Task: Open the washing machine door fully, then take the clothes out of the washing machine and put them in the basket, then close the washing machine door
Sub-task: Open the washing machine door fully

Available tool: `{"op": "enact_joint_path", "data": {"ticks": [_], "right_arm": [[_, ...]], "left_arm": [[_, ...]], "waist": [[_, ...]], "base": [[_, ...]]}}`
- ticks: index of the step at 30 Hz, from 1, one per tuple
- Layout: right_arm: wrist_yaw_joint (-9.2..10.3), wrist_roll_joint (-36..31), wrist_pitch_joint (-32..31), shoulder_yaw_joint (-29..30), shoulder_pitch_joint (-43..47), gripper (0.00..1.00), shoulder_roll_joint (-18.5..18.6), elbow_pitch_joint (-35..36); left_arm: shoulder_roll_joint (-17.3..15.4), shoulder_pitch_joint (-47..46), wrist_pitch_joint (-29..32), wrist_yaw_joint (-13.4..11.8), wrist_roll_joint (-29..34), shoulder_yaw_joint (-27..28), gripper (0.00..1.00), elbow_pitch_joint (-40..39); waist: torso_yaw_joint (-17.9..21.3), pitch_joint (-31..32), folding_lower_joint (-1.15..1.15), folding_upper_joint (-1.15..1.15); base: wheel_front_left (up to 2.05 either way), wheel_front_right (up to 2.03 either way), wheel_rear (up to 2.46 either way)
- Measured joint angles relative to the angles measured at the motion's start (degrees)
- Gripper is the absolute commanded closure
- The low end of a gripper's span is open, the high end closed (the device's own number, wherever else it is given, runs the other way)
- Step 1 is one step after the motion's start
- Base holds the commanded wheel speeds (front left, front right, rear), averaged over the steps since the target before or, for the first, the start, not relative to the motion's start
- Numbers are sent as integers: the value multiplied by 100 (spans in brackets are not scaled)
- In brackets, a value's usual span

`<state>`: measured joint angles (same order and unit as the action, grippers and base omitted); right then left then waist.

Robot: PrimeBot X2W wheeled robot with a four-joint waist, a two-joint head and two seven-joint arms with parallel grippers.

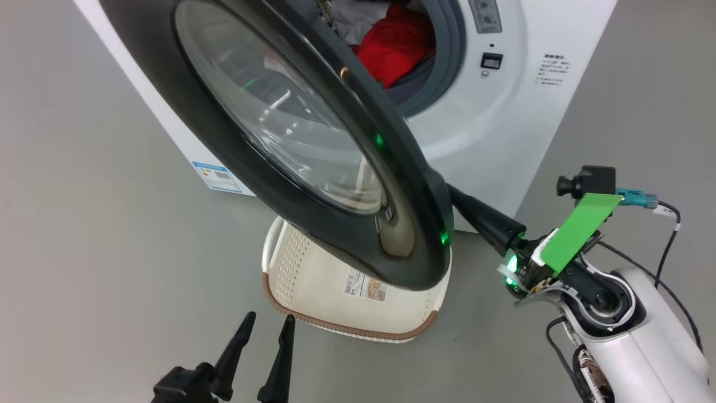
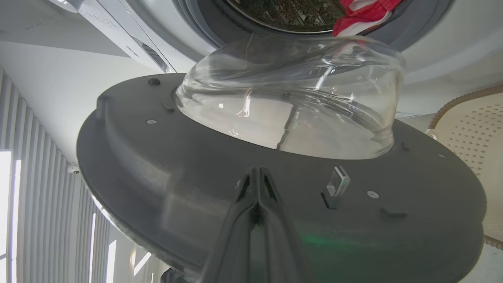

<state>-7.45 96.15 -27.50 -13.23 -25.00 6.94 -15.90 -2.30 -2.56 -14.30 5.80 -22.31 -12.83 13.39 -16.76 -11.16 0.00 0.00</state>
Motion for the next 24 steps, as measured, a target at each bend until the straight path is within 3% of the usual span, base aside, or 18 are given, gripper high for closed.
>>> {"op": "enact_joint_path", "data": {"ticks": [24], "right_arm": [[1,-245,-324,-421,554,100,-255,115]], "left_arm": [[-2,256,0,-78,3,29,0,-16]], "waist": [[-930,462,0,0]], "base": [[0,0,0]]}}
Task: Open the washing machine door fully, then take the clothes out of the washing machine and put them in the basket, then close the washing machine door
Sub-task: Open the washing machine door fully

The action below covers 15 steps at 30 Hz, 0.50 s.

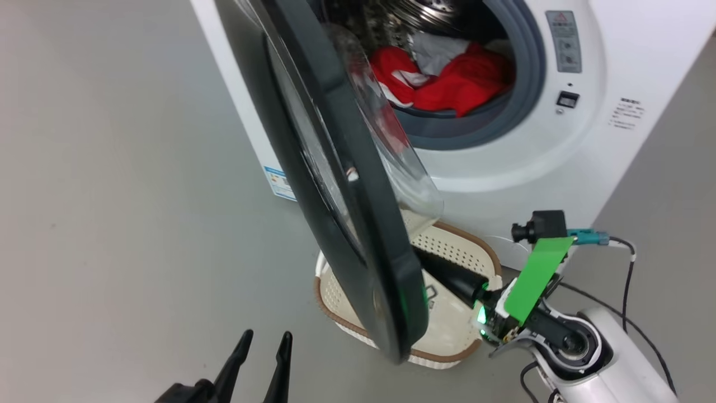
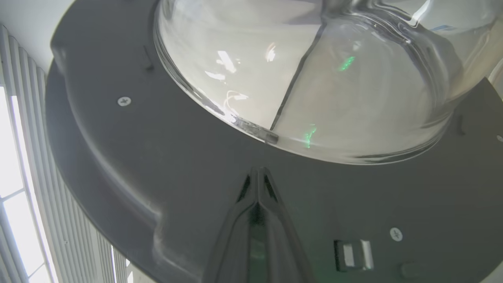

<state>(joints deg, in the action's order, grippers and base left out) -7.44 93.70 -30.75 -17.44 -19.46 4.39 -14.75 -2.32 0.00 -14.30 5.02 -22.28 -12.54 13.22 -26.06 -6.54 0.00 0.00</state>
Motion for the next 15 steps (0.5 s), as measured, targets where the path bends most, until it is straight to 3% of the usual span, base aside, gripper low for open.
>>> {"op": "enact_joint_path", "data": {"ticks": [15], "right_arm": [[0,226,23,-676,65,100,-25,53]], "left_arm": [[-4,138,0,-107,0,168,0,-126]], "waist": [[-443,165,0,0]], "base": [[0,0,0]]}}
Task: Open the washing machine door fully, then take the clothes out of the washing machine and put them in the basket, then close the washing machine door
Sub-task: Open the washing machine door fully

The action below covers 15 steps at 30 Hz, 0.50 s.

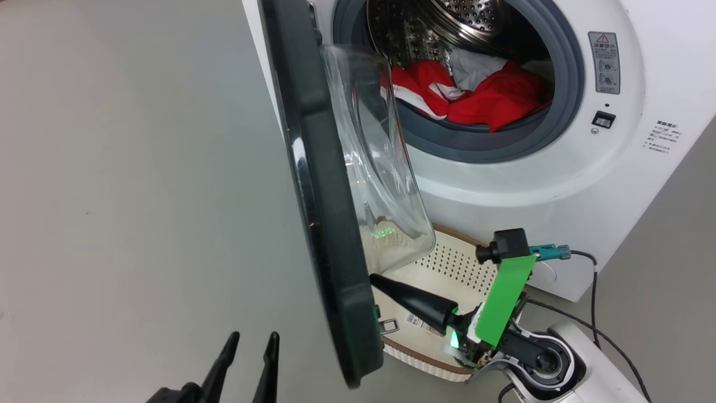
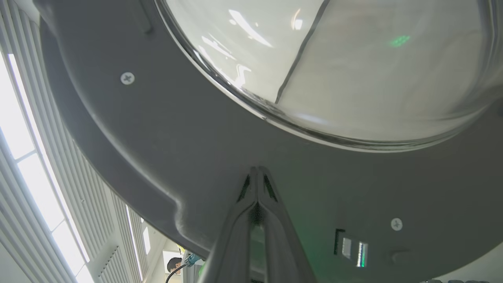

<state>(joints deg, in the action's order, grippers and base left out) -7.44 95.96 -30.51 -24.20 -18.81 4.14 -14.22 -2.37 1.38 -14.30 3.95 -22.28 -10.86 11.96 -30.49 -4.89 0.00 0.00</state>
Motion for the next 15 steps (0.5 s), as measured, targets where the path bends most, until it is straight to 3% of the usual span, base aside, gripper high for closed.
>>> {"op": "enact_joint_path", "data": {"ticks": [15], "right_arm": [[0,187,60,-439,-94,100,5,-54]], "left_arm": [[-1,131,0,-142,0,152,0,-212]], "waist": [[-32,27,0,0]], "base": [[0,0,0]]}}
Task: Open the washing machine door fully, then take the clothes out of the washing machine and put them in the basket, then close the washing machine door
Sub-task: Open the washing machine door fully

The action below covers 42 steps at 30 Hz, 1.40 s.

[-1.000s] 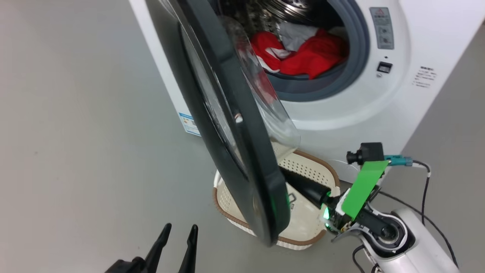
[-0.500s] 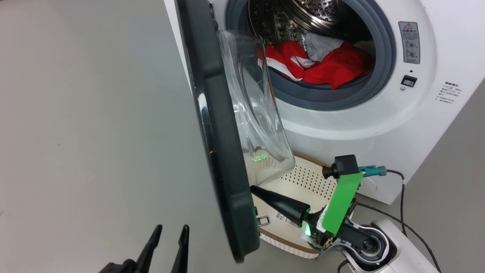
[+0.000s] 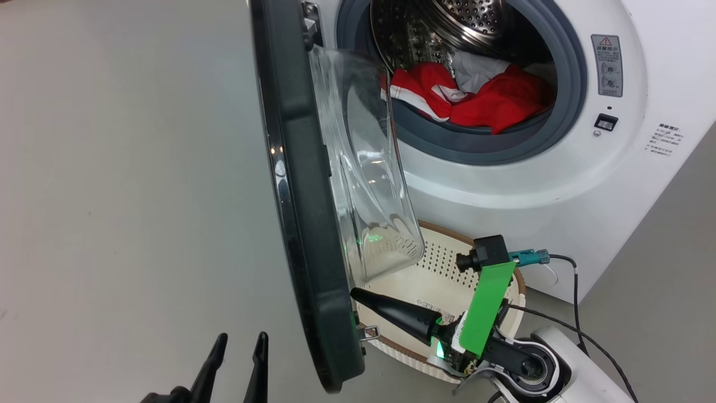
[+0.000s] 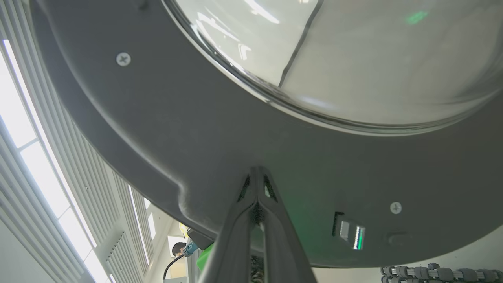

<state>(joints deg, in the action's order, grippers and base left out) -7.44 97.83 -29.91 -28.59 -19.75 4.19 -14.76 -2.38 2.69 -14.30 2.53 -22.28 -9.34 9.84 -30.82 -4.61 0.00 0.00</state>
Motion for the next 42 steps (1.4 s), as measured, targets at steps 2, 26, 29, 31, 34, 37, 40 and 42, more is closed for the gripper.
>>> {"op": "enact_joint_path", "data": {"ticks": [2,26,29,31,34,37,40,42], "right_arm": [[0,0,23,-9,-3,100,0,0],[0,-459,541,628,810,0,-53,-63],[-1,-536,582,710,1006,0,-44,-81],[-1,-635,648,754,1093,0,-2,-100],[-1,-713,787,809,1215,0,68,-105],[-1,-833,980,906,1362,0,133,-126],[-1,-943,1179,932,1483,0,209,-156],[-1,-1035,1333,929,1547,0,292,-186]], "left_arm": [[0,10,0,0,0,1,0,0],[-7,92,0,113,122,-91,0,190],[-9,92,0,155,136,-66,0,199],[-9,91,0,156,154,-25,0,198],[-10,91,0,156,154,14,0,198],[-9,91,0,156,154,43,0,199],[-10,90,0,156,154,83,0,199],[-9,90,0,156,154,109,0,199]], "waist": [[4,13,0,0],[143,260,0,0],[218,262,0,0],[276,252,0,0],[349,232,0,0],[417,215,0,0],[475,203,0,0],[499,201,0,0]], "base": [[0,0,0],[0,0,0],[0,0,0],[0,0,0],[0,0,0],[0,0,0],[0,0,0],[0,0,0]]}}
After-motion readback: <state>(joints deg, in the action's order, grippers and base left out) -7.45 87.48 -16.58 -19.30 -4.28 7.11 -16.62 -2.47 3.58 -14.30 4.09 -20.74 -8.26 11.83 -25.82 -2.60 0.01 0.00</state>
